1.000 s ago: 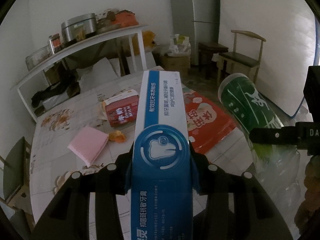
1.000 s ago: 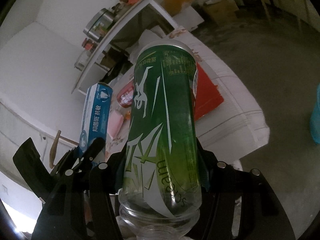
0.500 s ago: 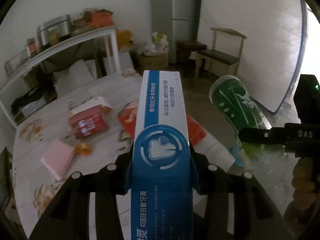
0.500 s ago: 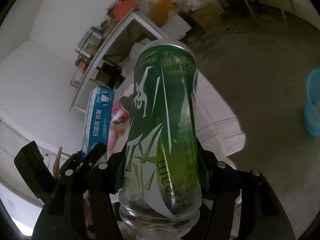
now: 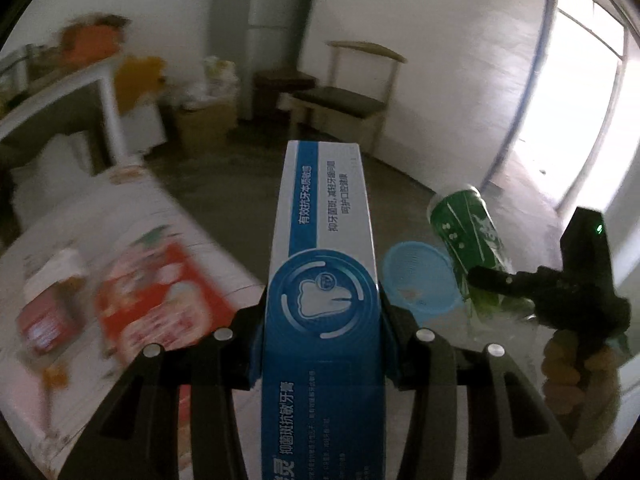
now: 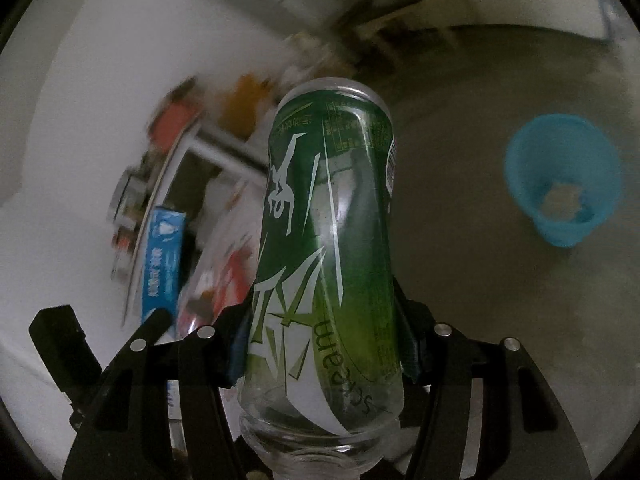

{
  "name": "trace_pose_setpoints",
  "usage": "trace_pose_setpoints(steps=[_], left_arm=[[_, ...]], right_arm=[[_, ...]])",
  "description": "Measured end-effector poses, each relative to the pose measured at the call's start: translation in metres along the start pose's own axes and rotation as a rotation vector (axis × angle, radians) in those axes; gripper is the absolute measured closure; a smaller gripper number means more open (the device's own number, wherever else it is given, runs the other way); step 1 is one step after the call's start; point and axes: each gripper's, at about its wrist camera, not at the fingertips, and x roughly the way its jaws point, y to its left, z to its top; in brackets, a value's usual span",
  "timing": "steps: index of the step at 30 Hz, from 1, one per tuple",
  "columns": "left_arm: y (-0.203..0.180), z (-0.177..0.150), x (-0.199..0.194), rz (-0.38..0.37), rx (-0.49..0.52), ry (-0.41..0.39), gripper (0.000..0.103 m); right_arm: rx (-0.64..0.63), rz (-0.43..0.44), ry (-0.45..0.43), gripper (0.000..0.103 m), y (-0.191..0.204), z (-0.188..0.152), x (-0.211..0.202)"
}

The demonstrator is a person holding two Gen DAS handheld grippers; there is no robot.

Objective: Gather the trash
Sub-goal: 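Carry the blue-white box and green bottle toward the blue wastebasket with both tools, then open both tools over the blue wastebasket to drop box and bottle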

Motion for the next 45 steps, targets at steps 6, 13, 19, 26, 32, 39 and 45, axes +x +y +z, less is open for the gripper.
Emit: trace_pose_setpoints(steps=[6, 13, 19, 26, 32, 39, 45], left_arm=[[-0.051, 0.03, 0.075, -0.152, 0.03, 0.157, 0.058], [-0.111, 0.047, 0.176, -0.278, 0.015, 0.368, 0.058], [-0.16, 0.071, 0.242, -0.309, 0.018, 0.425, 0.057], [-0.18, 0.097, 0.271, -0.332, -0.04, 0.378, 0.034], [-0.164, 0.081, 0.25, -0.338, 0.0, 0.345, 0.034], [-0.14, 0.073, 0.217, -0.324, -0.014, 0.309, 0.034], [-0.123, 0.061, 0.166, -0.313, 0.031, 0.241, 0.034]], right_arm=[[0.186, -0.048, -0.061, 0.048, -0.072, 0.009, -0.018], [0.385, -0.069, -0.043, 0.048, -0.148, 0.02, -0.004], [0.504, -0.046, -0.033, 0.045, -0.205, 0.059, 0.015], [0.597, -0.137, -0.122, 0.036, -0.255, 0.094, 0.035], [0.566, -0.158, -0.104, 0.036, -0.257, 0.066, 0.036], [0.589, -0.149, -0.104, 0.036, -0.257, 0.047, 0.028], [0.516, -0.166, -0.083, 0.036, -0.231, 0.037, 0.018]])
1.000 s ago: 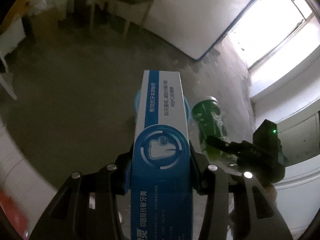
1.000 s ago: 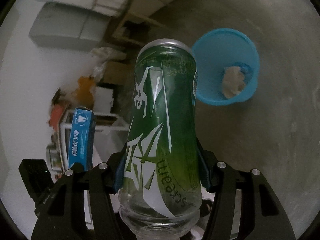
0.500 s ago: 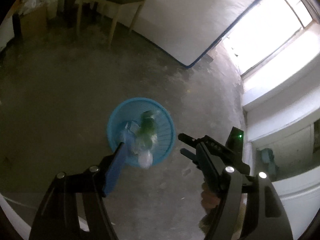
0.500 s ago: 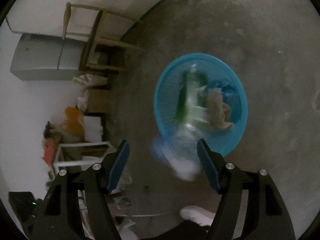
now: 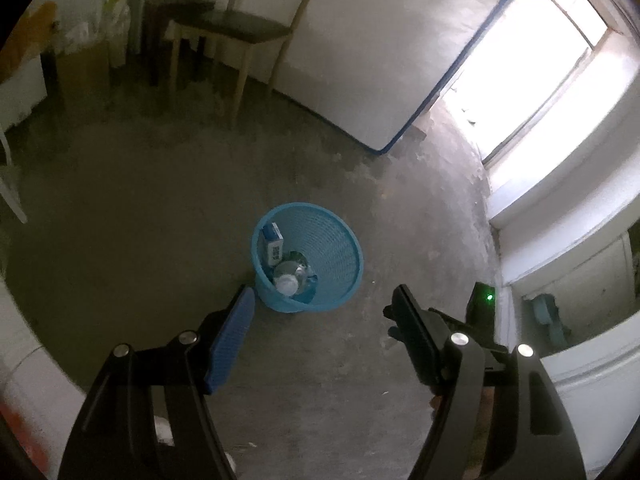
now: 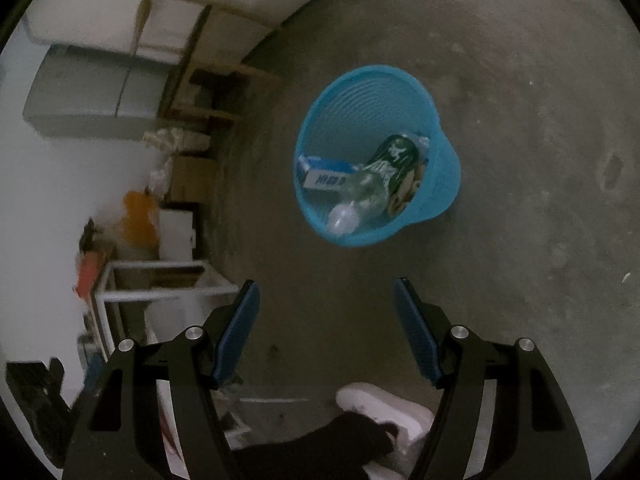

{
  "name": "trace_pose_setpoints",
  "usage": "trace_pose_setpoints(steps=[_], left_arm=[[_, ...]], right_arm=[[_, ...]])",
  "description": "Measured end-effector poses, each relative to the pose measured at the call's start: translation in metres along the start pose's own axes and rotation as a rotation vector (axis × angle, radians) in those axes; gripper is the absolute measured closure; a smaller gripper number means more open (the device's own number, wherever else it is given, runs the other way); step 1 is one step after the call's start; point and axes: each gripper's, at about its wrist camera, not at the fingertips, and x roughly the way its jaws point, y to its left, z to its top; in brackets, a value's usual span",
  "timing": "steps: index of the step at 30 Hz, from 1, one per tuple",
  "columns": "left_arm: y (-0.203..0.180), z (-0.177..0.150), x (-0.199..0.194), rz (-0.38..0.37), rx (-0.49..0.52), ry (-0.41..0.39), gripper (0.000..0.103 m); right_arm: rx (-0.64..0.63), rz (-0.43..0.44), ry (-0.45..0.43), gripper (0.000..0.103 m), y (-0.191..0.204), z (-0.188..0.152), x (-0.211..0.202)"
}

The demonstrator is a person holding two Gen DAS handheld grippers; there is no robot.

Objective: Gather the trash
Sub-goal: 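Open both tools over the blue wastebasket to drop box and bottle, then return both tools to the table toward the red snack bag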

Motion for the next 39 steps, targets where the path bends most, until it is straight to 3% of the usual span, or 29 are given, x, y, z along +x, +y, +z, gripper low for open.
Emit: trace_pose_setpoints(steps=[4, 9, 13, 17, 23, 30, 39], left_arm=[[-0.003, -0.03, -0.022, 0.065, 0.067, -0.036, 0.031], [0.022, -0.082, -0.067, 0.128, 0.028, -0.086, 0.029], [0.037, -0.12, -0.112, 0.248, 0.057, -0.17, 0.025], [0.058, -0.16, -0.15, 0.319, 0.052, -0.22, 0.023], [0.102, -0.215, -0.206, 0.438, -0.089, -0.334, 0.021], [0.145, -0.233, -0.239, 0.52, -0.244, -0.458, 0.021], [0.194, -0.219, -0.225, 0.461, -0.361, -0.433, 0.063]], right_arm=[[-0.123, -0.045, -0.006, 0.029, 0.023, -0.03, -0.017], [-0.343, -0.062, 0.031, 0.026, 0.08, -0.066, -0.017], [-0.49, -0.022, 0.073, 0.026, 0.131, -0.094, -0.011], [-0.607, 0.067, 0.137, 0.026, 0.18, -0.126, -0.001], [-0.725, 0.171, 0.276, 0.026, 0.233, -0.174, 0.03], [-0.777, 0.242, 0.432, 0.026, 0.287, -0.218, 0.068], [-0.792, 0.199, 0.504, 0.027, 0.333, -0.242, 0.127]])
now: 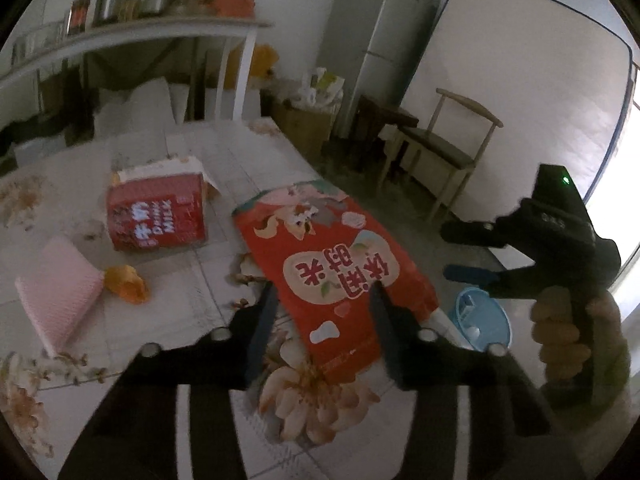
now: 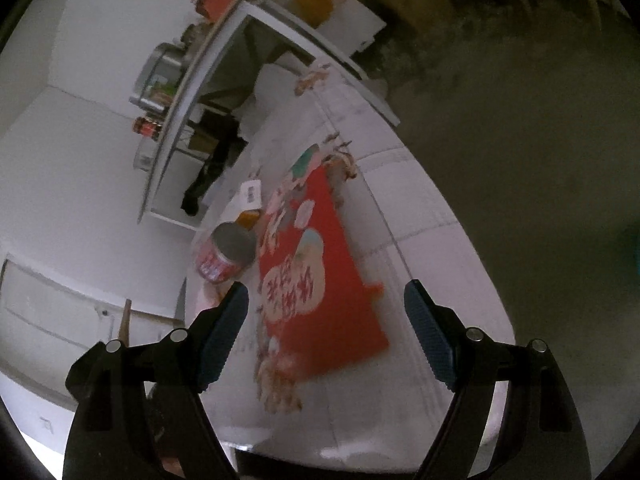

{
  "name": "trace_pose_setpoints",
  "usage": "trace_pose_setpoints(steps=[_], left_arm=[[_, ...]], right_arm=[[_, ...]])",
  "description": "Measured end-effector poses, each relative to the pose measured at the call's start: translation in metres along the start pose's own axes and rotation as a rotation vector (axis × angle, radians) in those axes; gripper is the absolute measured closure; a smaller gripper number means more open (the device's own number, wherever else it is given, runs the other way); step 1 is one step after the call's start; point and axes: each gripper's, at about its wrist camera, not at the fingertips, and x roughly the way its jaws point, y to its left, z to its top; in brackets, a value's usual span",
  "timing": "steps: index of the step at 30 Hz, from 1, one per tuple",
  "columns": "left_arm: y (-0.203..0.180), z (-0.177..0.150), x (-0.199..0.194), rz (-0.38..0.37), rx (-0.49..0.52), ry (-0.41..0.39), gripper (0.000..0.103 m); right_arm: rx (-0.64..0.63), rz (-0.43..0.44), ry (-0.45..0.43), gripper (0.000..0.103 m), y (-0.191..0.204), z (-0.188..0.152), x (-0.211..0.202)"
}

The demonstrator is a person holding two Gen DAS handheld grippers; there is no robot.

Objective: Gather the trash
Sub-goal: 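Return both tools to the table toward the red snack bag, then grasp the red snack bag with the left tool while the right tool grasps the clear red-printed wrapper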

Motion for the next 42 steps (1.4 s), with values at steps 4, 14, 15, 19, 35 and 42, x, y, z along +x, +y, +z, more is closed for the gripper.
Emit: trace_pose_setpoints(steps=[4, 14, 15, 19, 35, 42], left_arm=[[-0.008, 0.001, 0.019, 0.027, 0.027, 0.041, 0.078], [-0.01, -0.004, 0.05, 0.024, 0.071, 0.134, 0.089], [-0.007, -0.005, 0.052, 0.021, 0.064, 0.146, 0.089], [-0.003, -0.011, 0.056, 0.01, 0.043, 0.171, 0.089], [0.014, -0.027, 0.03, -0.037, 0.008, 0.189, 0.09], [0.016, -0.037, 0.025, -0.033, 0.021, 0.209, 0.09]], right_arm=[[-0.004, -0.009, 0.032, 0.03, 0.0, 0.012, 0.016], [-0.015, 0.024, 0.107, 0.043, 0.002, 0.016, 0.036], [-0.009, 0.041, 0.12, 0.046, 0.002, 0.014, 0.036], [-0.004, 0.07, 0.151, 0.053, 0.002, 0.009, 0.039], [-0.063, 0.22, 0.245, 0.066, 0.02, -0.032, 0.027], [-0.116, 0.098, 0.225, 0.063, 0.029, -0.04, 0.036]])
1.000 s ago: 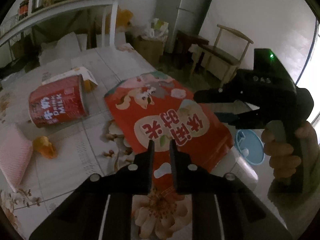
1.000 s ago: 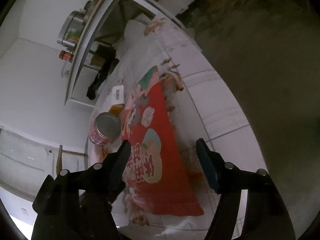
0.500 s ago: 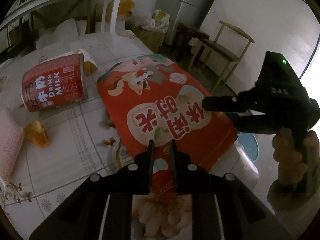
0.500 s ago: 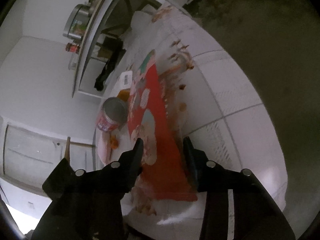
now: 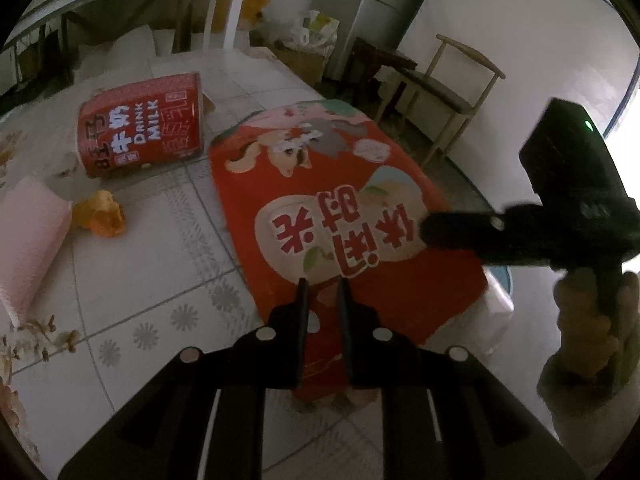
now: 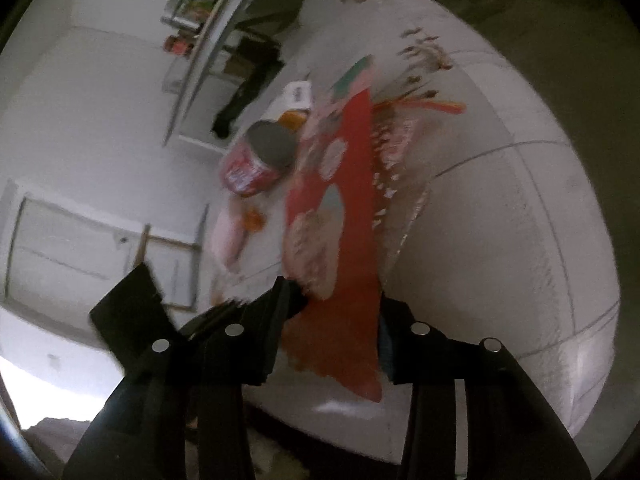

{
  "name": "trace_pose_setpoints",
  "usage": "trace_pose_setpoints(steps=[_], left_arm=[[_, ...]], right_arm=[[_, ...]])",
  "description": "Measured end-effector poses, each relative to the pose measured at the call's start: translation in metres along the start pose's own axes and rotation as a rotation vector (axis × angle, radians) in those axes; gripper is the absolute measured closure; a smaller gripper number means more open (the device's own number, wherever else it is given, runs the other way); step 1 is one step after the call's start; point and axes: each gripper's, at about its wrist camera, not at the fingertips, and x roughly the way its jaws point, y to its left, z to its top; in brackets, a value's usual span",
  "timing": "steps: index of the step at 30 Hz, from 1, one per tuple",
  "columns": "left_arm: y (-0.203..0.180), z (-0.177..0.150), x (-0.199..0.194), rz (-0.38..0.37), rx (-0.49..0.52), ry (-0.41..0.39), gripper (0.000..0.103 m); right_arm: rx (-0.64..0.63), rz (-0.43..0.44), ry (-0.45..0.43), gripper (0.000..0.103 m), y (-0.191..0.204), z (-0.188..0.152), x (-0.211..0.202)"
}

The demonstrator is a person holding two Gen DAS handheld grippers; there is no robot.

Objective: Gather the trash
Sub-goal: 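Grasp the red snack bag with the left tool while the right tool grasps the clear red-printed wrapper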

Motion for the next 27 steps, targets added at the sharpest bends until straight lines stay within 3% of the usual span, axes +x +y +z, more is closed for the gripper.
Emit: trace_pose_setpoints(steps=[3, 6, 9, 14, 19, 23, 26, 27], left_arm=[[-0.002, -0.002, 0.0, 0.004, 0.006, 0.001, 0.09], [0.0, -0.003, -0.003, 0.013, 0.004, -0.004, 0.09], [0.005, -0.006, -0.009, -0.003, -0.02, -0.017, 0.09], [0.009, -0.008, -0.014, 0.0, -0.04, -0.019, 0.09], [0.016, -0.006, -0.028, 0.014, -0.056, -0.036, 0.089], [0.014, -0.014, -0.05, -0.019, -0.001, -0.102, 0.084], [0.005, -0.022, -0.054, -0.023, 0.07, -0.109, 0.072], [0.002, -0.025, -0.053, -0.014, 0.09, -0.103, 0.071]], right_arm=[[0.033, -0.019, -0.035, 0.066, -0.004, 0.005, 0.005], [-0.025, -0.064, -0.067, 0.088, 0.007, 0.001, 0.003], [-0.103, -0.067, -0.108, 0.098, 0.029, -0.004, -0.002], [-0.195, -0.123, -0.123, 0.098, 0.049, -0.012, 0.0], [-0.16, -0.066, -0.073, 0.099, 0.045, -0.018, 0.013], [-0.105, 0.004, -0.045, 0.099, 0.042, -0.022, 0.017], [-0.057, -0.001, -0.035, 0.088, 0.035, -0.021, 0.015], [-0.039, -0.024, -0.036, 0.073, 0.032, -0.021, 0.014]])
